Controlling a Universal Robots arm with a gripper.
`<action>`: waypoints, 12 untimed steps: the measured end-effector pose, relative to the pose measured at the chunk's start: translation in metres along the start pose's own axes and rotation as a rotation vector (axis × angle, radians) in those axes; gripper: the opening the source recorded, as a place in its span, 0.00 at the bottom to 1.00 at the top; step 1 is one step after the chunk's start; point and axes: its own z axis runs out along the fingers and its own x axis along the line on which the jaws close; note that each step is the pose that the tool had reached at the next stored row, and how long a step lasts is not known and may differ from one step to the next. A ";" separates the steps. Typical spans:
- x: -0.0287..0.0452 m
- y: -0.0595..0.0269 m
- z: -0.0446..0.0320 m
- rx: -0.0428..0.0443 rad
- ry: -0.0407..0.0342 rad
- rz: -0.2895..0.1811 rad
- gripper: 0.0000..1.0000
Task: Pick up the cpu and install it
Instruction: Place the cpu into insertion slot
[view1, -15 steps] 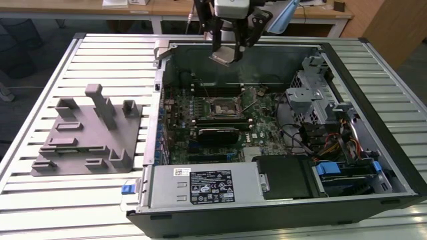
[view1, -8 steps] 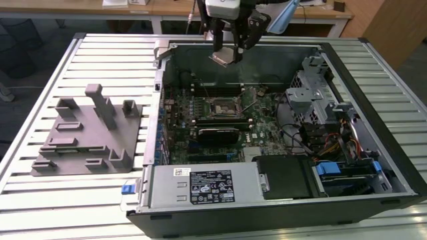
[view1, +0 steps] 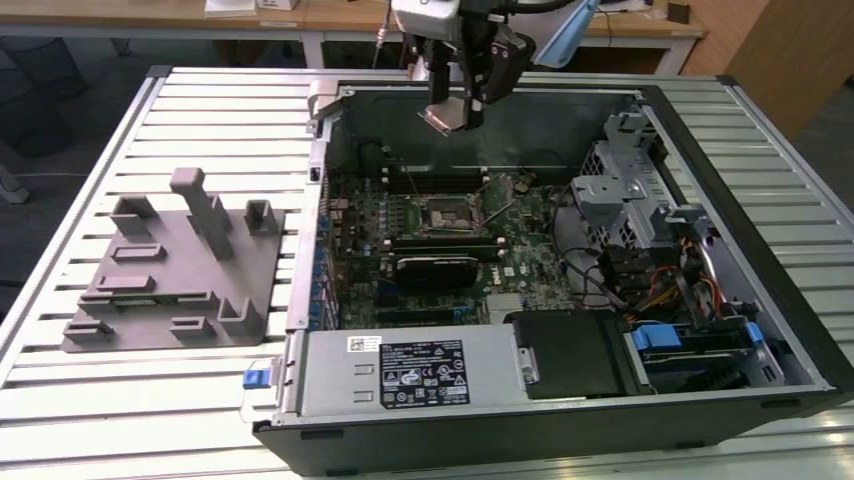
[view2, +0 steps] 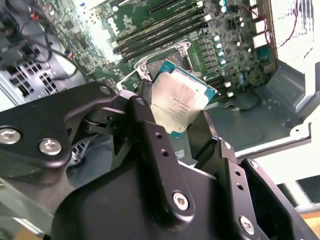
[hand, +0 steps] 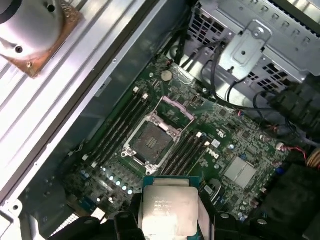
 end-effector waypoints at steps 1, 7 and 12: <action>0.0000 0.0000 0.0004 0.0001 -0.0007 0.018 0.53; 0.0000 -0.0001 0.0026 0.0007 -0.0052 0.122 0.53; 0.0001 -0.0002 0.0049 0.0014 -0.0090 0.211 0.53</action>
